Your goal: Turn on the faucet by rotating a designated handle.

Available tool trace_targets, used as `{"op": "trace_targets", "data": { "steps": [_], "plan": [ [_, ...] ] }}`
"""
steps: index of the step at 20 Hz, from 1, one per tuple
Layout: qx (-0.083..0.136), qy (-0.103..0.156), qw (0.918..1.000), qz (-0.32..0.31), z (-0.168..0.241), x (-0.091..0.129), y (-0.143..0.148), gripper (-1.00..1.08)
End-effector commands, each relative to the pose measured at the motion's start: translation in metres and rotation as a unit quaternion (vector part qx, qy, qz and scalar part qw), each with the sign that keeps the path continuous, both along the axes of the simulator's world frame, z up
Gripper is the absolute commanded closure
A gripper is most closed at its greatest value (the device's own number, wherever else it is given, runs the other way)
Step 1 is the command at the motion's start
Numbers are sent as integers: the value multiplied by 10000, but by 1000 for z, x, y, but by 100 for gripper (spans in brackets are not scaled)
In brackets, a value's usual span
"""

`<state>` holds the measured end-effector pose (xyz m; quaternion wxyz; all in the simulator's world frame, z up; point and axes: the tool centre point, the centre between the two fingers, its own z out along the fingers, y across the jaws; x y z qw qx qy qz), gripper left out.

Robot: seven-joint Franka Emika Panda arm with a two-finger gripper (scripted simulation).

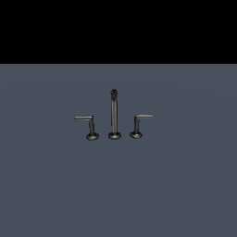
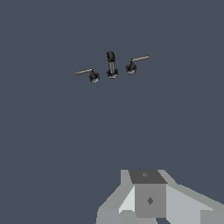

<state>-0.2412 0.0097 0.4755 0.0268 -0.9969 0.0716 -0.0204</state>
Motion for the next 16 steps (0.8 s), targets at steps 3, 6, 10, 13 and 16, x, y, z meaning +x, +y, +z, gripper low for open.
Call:
{"op": "trace_targets", "data": {
  "steps": [3, 6, 10, 13, 16],
  "plan": [
    [-2, 18, 9995, -314, -17, 7, 14, 108],
    [-3, 33, 9983, -586, -32, 13, 26, 108],
    [-3, 55, 9950, -994, -54, 24, 43, 108],
    [-3, 72, 9915, -1299, -71, 34, 56, 108],
    [-2, 88, 9870, -1604, -87, 44, 68, 108]
  ]
}}
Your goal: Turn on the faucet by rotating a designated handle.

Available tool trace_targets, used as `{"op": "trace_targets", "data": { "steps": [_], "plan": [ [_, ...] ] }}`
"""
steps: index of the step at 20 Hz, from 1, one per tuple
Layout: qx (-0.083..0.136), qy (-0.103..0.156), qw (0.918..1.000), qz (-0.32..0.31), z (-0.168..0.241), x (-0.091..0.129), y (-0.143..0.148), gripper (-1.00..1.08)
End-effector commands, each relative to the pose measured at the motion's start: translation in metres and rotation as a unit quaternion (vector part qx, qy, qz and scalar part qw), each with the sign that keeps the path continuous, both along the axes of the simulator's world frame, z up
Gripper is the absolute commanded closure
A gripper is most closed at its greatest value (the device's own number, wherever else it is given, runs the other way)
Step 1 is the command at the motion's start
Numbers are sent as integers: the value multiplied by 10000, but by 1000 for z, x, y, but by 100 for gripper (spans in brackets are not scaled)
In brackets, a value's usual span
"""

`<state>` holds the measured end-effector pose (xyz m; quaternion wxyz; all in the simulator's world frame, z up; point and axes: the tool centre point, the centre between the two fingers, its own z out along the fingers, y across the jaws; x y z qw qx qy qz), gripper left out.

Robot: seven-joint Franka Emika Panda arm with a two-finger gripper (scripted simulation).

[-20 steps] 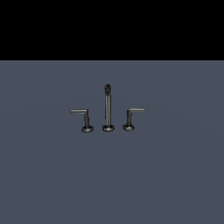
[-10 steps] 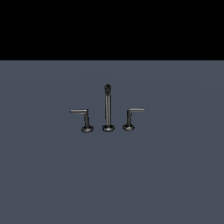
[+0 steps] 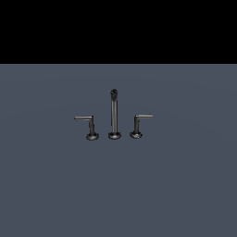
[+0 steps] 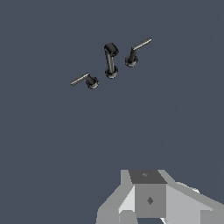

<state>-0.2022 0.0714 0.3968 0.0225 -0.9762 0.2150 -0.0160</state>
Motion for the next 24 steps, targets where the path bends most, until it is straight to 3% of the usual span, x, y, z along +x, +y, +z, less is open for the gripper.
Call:
{"op": "trace_targets", "data": {
  "steps": [1, 11, 24],
  "plan": [
    [3, 13, 9997, -264, -14, 8, 10, 108],
    [14, 67, 9920, -1259, -69, 47, 44, 108],
    [30, 130, 9708, -2396, -133, 100, 73, 108]
  ]
}}
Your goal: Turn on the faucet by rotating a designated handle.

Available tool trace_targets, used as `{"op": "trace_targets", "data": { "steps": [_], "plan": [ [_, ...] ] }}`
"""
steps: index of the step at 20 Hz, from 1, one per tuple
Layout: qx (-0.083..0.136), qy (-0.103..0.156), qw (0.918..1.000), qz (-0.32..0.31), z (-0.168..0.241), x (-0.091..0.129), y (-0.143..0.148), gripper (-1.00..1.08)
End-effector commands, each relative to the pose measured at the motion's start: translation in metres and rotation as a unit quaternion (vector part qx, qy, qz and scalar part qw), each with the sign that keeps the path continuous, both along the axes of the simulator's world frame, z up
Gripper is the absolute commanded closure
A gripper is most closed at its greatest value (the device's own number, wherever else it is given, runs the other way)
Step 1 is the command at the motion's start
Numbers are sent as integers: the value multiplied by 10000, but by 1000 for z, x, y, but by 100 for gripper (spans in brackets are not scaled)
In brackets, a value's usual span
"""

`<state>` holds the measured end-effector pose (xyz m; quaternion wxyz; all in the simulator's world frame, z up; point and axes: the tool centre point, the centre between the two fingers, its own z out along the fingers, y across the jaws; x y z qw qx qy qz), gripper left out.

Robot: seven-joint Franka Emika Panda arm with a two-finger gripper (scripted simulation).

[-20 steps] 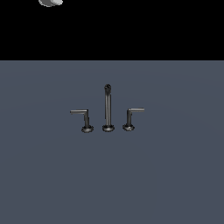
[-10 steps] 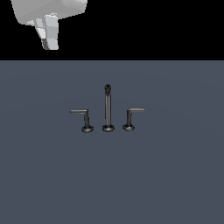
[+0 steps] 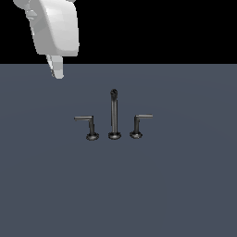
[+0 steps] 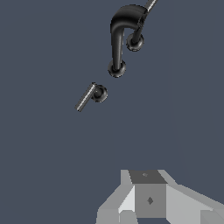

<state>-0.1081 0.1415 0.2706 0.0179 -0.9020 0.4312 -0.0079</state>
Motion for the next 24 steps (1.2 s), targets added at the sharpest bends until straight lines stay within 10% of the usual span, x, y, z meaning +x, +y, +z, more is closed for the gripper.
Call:
{"op": "trace_targets", "data": {
  "steps": [1, 24],
  "plan": [
    [6, 8, 9998, -212, -12, 10, 4, 108],
    [-56, 116, 9776, -2100, -118, 106, 15, 108]
  ]
}}
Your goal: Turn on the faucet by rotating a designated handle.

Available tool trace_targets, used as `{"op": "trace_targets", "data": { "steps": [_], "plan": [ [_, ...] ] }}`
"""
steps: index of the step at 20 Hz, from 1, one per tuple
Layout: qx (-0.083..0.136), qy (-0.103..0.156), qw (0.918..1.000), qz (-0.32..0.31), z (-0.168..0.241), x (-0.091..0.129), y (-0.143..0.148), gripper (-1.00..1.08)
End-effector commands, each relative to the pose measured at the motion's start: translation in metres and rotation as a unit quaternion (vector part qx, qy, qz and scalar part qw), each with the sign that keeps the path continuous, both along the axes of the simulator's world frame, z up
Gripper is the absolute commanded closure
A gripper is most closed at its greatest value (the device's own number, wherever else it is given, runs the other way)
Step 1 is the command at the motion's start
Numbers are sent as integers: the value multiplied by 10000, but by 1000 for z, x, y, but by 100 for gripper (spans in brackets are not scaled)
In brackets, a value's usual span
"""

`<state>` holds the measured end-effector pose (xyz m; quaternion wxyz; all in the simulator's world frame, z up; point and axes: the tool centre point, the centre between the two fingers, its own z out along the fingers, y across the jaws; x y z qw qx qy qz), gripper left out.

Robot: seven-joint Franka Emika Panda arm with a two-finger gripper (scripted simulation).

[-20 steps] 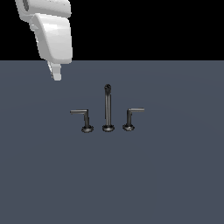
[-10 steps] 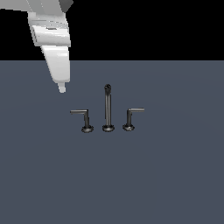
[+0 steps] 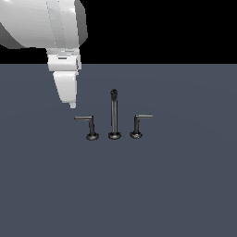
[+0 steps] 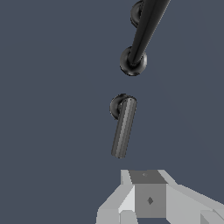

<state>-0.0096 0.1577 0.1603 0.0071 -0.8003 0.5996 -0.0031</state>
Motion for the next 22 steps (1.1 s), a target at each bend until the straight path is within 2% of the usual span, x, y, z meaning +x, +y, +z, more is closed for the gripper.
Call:
{"op": "trace_targets", "data": {
  "steps": [1, 12, 22],
  "plan": [
    [-16, 12, 9997, -236, -13, 12, -1, 108],
    [-41, 60, 9950, -998, -55, 50, -9, 108],
    [-33, 71, 9933, -1151, -62, 58, -11, 108]
  ]
}}
